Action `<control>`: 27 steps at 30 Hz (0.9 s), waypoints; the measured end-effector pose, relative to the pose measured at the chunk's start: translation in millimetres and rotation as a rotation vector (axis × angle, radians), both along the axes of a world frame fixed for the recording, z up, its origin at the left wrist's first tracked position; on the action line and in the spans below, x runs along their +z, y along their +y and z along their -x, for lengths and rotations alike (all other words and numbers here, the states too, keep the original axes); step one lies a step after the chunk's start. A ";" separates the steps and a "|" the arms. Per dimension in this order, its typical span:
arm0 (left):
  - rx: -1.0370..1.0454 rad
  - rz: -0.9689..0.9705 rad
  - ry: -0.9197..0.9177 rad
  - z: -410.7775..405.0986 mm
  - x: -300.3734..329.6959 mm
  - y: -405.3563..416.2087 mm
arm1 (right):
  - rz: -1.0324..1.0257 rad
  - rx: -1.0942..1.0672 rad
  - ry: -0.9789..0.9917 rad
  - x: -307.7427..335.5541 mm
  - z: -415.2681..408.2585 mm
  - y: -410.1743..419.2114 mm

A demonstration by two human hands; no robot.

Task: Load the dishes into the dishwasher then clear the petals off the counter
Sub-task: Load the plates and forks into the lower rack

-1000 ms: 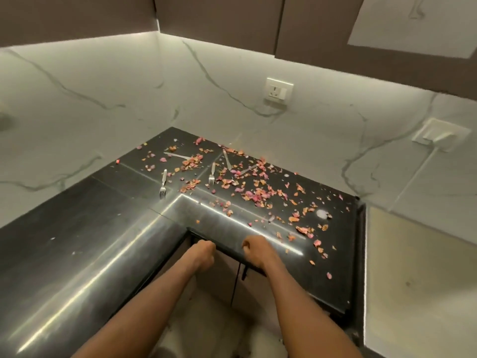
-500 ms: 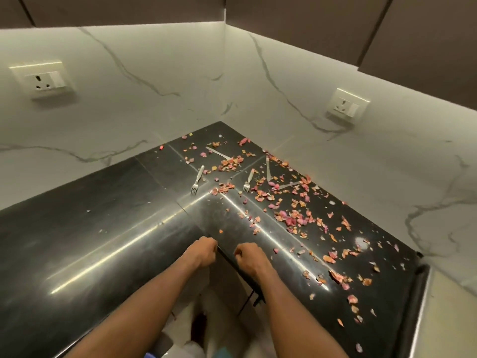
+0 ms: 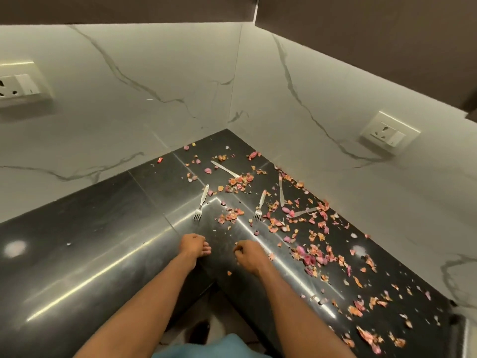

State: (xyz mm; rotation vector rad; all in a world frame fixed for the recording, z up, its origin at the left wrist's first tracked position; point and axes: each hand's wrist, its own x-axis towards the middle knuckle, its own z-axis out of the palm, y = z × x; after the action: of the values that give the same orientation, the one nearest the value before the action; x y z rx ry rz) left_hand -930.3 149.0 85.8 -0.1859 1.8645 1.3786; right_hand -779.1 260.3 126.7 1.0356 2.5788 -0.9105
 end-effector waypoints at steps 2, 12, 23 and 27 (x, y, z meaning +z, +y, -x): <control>0.115 -0.035 -0.060 21.2 -7.7 5.6 | 0.023 0.015 -0.009 -4.4 13.3 2.6; 0.250 -0.172 -0.248 76.8 -38.1 39.3 | 0.077 0.074 -0.107 -10.3 60.0 33.0; 0.336 -0.099 -0.207 83.5 -32.5 61.3 | 0.105 0.086 -0.127 -18.7 59.6 50.1; 0.319 -0.114 -0.157 77.1 -28.1 58.1 | 0.105 0.028 -0.112 -15.6 48.4 58.3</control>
State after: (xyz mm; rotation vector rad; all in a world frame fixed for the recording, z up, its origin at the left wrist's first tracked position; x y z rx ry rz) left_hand -1007.4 207.1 57.7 -0.5367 1.6703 1.6293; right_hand -827.6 318.5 111.1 0.9894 2.4209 -0.9422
